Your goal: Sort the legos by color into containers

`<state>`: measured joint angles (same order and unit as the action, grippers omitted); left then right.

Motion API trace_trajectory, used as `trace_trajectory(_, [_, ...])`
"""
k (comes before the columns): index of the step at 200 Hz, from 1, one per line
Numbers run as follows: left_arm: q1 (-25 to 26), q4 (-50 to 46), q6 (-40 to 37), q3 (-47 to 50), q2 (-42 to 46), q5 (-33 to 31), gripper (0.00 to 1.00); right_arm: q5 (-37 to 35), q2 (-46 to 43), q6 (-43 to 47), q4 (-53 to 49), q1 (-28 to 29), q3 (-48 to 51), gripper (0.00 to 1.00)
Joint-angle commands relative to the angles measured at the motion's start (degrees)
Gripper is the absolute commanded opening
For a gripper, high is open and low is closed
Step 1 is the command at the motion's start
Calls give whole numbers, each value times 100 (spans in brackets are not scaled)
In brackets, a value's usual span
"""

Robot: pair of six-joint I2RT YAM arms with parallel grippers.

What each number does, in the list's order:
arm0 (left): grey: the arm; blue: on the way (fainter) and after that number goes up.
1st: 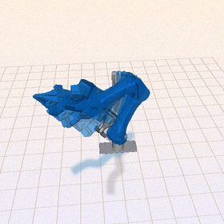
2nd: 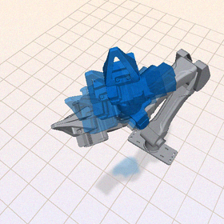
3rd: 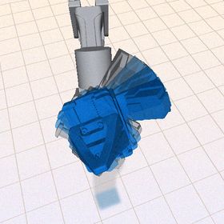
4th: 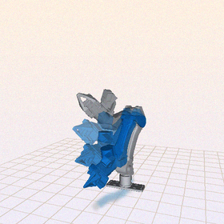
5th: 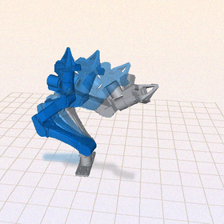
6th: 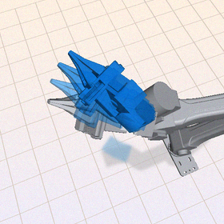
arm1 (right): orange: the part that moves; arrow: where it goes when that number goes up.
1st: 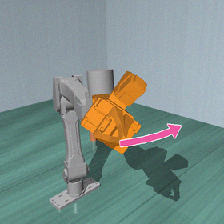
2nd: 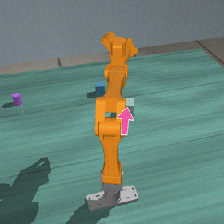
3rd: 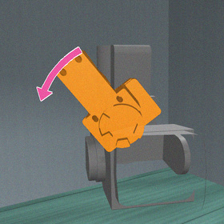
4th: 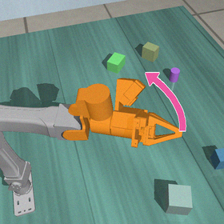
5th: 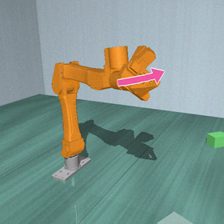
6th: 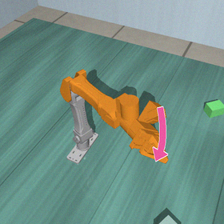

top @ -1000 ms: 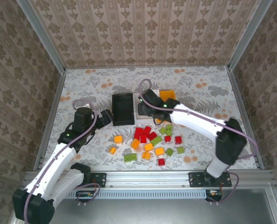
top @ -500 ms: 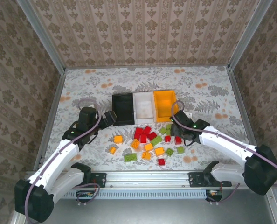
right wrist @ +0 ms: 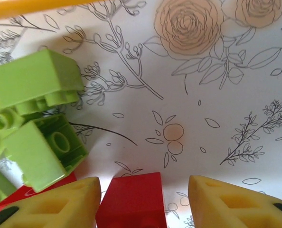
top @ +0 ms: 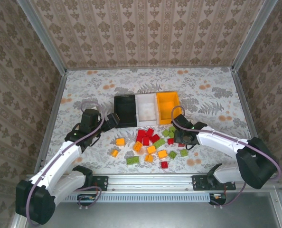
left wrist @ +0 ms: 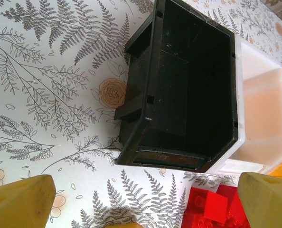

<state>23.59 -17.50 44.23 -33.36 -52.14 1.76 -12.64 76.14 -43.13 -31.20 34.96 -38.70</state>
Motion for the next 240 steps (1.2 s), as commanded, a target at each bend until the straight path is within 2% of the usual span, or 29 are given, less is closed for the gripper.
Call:
trace_trajectory(1, [26,70,112,7,-29,79,100,154,121,-133,161,-24,132,50])
trace_trajectory(53, [30,92,112,-65,-147,138,100,179,-95,-87,121,-30,72,26])
trace_trajectory(84, [35,150,92,-106,-216,215,100,72,-635,261,-223,-50,-457,18])
trace_trajectory(116, [167,30,64,-262,-377,-23,100,-117,-460,590,-142,-184,-1416,17])
trace_trajectory(135, [207,-1,159,-221,-331,-363,100,-244,49,676,181,-341,-1883,18])
trace_trajectory(138, [365,10,169,-204,-305,-394,100,-269,147,694,241,-367,-1960,18])
trace_trajectory(149, [420,-21,229,-164,-231,-472,100,-355,597,768,372,-474,-2229,18])
trace_trajectory(192, [419,-208,244,-221,-103,-299,100,-369,1923,869,609,-827,-3229,18])
trace_trajectory(218, [404,-287,211,-210,-36,-231,100,-447,2398,869,491,-919,-3634,18])
trace_trajectory(240, [377,-307,133,-145,92,-176,100,-436,2551,829,482,-938,-3758,27])
